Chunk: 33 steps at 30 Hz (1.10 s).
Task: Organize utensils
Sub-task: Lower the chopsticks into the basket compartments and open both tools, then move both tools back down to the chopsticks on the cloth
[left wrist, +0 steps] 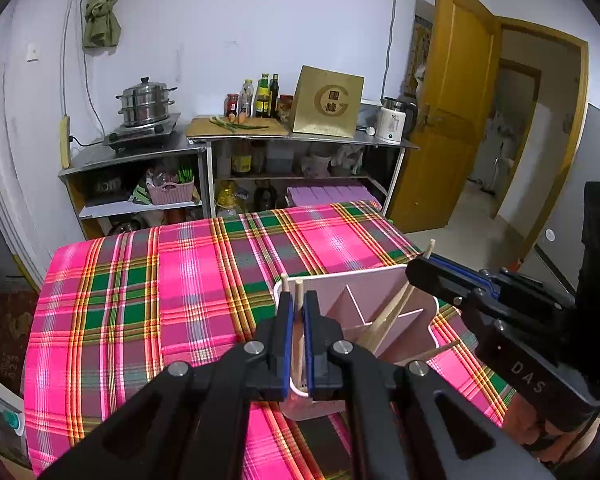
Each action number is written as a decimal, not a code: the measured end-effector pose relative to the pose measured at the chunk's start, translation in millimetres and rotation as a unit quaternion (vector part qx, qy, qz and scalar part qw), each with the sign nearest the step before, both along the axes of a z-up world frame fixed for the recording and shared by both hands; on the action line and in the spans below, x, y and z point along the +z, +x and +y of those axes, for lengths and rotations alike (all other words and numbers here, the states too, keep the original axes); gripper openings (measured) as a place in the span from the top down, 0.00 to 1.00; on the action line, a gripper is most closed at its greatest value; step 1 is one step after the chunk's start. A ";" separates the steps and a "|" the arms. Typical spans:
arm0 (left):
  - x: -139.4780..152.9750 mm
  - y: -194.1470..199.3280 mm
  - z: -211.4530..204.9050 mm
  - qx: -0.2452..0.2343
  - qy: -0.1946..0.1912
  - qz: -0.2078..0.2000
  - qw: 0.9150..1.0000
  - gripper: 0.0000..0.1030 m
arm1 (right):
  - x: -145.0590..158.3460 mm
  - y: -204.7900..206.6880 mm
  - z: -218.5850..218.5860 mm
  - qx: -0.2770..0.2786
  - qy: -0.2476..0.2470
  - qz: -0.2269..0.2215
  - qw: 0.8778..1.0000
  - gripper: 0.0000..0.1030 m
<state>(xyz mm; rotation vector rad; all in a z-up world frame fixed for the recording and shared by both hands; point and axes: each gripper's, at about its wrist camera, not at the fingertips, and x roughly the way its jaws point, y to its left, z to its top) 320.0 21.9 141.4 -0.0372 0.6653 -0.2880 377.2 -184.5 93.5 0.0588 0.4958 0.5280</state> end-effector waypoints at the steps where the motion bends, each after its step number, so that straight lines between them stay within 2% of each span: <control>1: -0.1 -1.2 0.2 0.000 -0.001 -0.001 1.000 0.94 | 0.2 -0.8 -1.1 0.000 0.000 0.002 1.000 0.95; 4: 0.3 -3.9 1.0 0.002 -0.004 -0.001 1.000 0.93 | 2.2 -4.9 -3.5 -0.001 0.000 0.001 1.000 0.90; 8: 2.5 -15.7 4.0 0.007 -0.006 -0.008 1.000 0.83 | 4.4 -13.2 -7.9 -0.002 0.001 -0.003 1.000 0.88; 18: 4.7 -75.2 12.5 0.022 -0.006 -0.041 0.999 0.78 | 9.1 -69.1 -32.0 -0.005 -0.003 -0.028 1.000 0.87; 27: -22.7 -142.5 13.8 0.026 -0.023 -0.051 0.998 0.75 | -9.2 -135.7 -58.1 -0.002 -0.001 -0.034 0.999 0.86; 33: -47.3 -180.9 6.9 0.024 -0.021 -0.047 0.998 0.75 | -30.2 -169.4 -71.5 0.000 -0.003 -0.026 1.000 0.86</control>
